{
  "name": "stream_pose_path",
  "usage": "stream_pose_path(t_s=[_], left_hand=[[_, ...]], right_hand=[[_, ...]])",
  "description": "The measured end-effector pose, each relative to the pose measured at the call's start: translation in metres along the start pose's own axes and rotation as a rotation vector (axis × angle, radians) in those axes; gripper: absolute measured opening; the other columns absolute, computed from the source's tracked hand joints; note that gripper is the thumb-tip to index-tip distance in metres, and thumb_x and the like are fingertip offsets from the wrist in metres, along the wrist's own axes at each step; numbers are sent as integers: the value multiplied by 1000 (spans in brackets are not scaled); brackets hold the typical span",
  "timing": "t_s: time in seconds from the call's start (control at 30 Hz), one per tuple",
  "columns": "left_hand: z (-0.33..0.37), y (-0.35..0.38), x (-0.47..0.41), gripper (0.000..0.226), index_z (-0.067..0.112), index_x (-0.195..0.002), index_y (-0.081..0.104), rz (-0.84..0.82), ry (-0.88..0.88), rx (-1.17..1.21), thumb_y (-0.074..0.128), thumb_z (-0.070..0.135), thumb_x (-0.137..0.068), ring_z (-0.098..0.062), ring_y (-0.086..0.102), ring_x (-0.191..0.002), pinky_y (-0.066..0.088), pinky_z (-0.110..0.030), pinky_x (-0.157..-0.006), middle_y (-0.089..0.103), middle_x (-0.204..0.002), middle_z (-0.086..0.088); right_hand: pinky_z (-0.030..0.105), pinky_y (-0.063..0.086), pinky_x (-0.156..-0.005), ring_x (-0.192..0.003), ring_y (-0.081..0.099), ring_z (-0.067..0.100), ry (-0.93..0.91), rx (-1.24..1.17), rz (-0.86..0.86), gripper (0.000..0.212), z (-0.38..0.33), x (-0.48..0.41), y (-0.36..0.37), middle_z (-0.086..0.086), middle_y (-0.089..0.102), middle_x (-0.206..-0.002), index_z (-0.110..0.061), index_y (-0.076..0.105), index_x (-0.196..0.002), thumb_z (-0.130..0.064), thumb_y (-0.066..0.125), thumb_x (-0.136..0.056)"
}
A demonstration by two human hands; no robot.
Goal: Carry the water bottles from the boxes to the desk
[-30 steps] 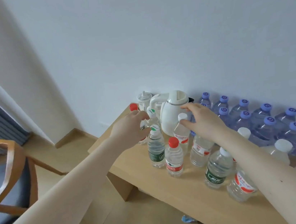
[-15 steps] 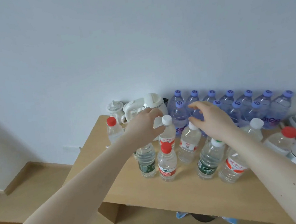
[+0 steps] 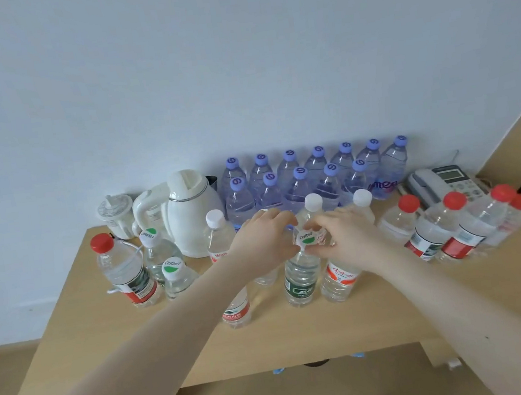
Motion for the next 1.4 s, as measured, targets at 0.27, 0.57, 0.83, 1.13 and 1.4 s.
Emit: stream_pose_path(t_s=[0.27, 0.57, 0.83, 1.13, 1.4], left_hand=[[-34, -20, 22, 44, 23, -128, 52, 51, -59, -58, 65, 34, -87, -20, 45, -120, 36, -30, -96, 53, -128, 3], [-71, -54, 64, 41, 26, -132, 48, 137, -190, -198, 55, 38, -93, -16, 40, -124, 32, -27, -90, 48, -134, 7], [-116, -48, 104, 36, 21, -130, 48, 8, -365, -324, 48, 28, -94, -24, 39, -124, 37, -32, -95, 46, -132, -1], [-127, -33, 114, 29, 18, -117, 53, -98, -349, -179, 52, 6, -90, -28, 51, -101, 50, -38, -79, 44, -118, -8], [-101, -54, 153, 25, 13, -113, 56, -87, -417, -126, 54, 6, -89, -24, 45, -83, 35, -28, -62, 39, -106, -6]], right_hand=[[29, 36, -74, -97, 49, 20, -16, -118, -90, 32, -15, -11, 19, 3, 54, -115, -15, 57, -116, -22, 66, -86], [38, 48, -79, -92, 54, 22, -49, -36, -43, 29, -63, -19, -6, -2, 50, -93, -27, 63, -104, -34, 68, -76], [27, 35, -58, -87, 55, 21, -116, -9, -51, 19, -103, -23, 2, -1, 53, -97, -23, 68, -92, -32, 71, -75], [23, 28, -54, -84, 51, 21, -93, -11, -33, 15, -108, -12, 10, 2, 48, -96, -28, 57, -84, -31, 71, -78], [26, 31, -62, -85, 45, 18, -105, -80, 19, 19, -109, 20, -15, -8, 36, -82, -30, 54, -81, -28, 73, -78]])
Point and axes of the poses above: each hand's wrist, its own x-axis away from the middle knuckle, its own y-axis out of the palm, z = x × y, the point moved 10 cm from there along -x, towards the middle knuckle
